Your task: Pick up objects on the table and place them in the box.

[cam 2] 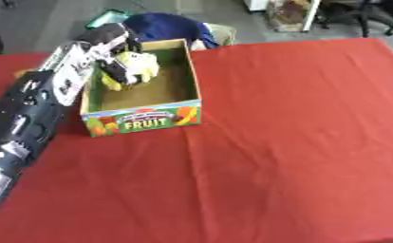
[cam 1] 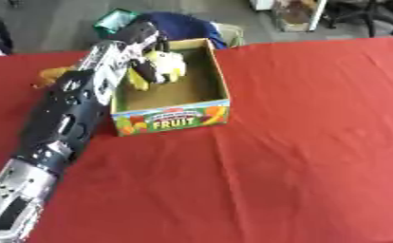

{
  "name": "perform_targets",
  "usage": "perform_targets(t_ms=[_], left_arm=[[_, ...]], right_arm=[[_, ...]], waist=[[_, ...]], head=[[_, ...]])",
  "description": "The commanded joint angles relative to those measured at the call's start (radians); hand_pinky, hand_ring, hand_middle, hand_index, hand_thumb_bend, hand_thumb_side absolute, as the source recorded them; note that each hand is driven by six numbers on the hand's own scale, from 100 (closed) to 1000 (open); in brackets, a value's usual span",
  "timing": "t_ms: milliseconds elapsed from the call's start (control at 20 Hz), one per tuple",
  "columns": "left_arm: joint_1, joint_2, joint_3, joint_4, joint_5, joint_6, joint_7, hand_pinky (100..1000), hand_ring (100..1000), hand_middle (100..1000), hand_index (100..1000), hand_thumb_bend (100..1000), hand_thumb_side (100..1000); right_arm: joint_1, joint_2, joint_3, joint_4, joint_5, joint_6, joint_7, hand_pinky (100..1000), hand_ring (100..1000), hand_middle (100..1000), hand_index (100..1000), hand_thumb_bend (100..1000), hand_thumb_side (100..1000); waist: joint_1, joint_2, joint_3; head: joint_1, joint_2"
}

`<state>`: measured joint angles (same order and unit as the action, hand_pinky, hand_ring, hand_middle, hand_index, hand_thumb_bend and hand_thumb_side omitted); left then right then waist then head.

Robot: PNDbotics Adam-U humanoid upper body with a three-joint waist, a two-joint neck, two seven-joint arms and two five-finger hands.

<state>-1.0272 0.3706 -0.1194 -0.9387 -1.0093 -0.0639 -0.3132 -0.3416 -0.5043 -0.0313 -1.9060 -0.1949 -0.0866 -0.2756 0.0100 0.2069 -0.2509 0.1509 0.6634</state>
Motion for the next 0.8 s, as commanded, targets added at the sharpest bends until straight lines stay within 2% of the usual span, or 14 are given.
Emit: perform_targets(t_ms=[50,250,500,700,800], left_arm=[[-0.001,0.061,0.011,-0.084,0.043,-0.039,0.005,686,710,726,762,982,375],[0.034,0.115,0.006,-0.191,0.109,-0.064,-0.01,656,660,688,755,976,382],[0.111,0.186,0.038,-0.32,0.188,-0.073,0.046,603,616,645,729,940,357],[0.203,0.232,0.077,-0.421,0.25,-0.038,0.099,598,617,645,727,926,330],[0.244,0.263,0.086,-0.454,0.281,-0.009,0.09,614,634,666,732,919,304]], right_arm=[[-0.003,-0.017,-0.017,-0.009,0.0,-0.003,-0.004,565,603,631,793,352,293],[0.002,-0.018,-0.017,-0.006,0.003,-0.004,-0.003,566,602,630,793,352,294],[0.011,-0.023,-0.023,-0.002,0.005,-0.005,-0.006,567,603,630,792,360,291],[0.012,-0.023,-0.025,-0.002,0.006,-0.008,-0.007,567,603,630,791,354,296],[0.013,-0.023,-0.023,-0.001,0.006,-0.007,-0.005,567,603,630,792,354,295]], waist=[[-0.002,-0.023,0.007],[-0.002,-0.031,0.022],[-0.004,-0.037,0.045],[-0.004,-0.04,0.062],[-0.003,-0.041,0.064]], head=[[-0.014,-0.012],[-0.023,-0.011],[-0.037,-0.007],[-0.05,-0.008],[-0.052,-0.007]])
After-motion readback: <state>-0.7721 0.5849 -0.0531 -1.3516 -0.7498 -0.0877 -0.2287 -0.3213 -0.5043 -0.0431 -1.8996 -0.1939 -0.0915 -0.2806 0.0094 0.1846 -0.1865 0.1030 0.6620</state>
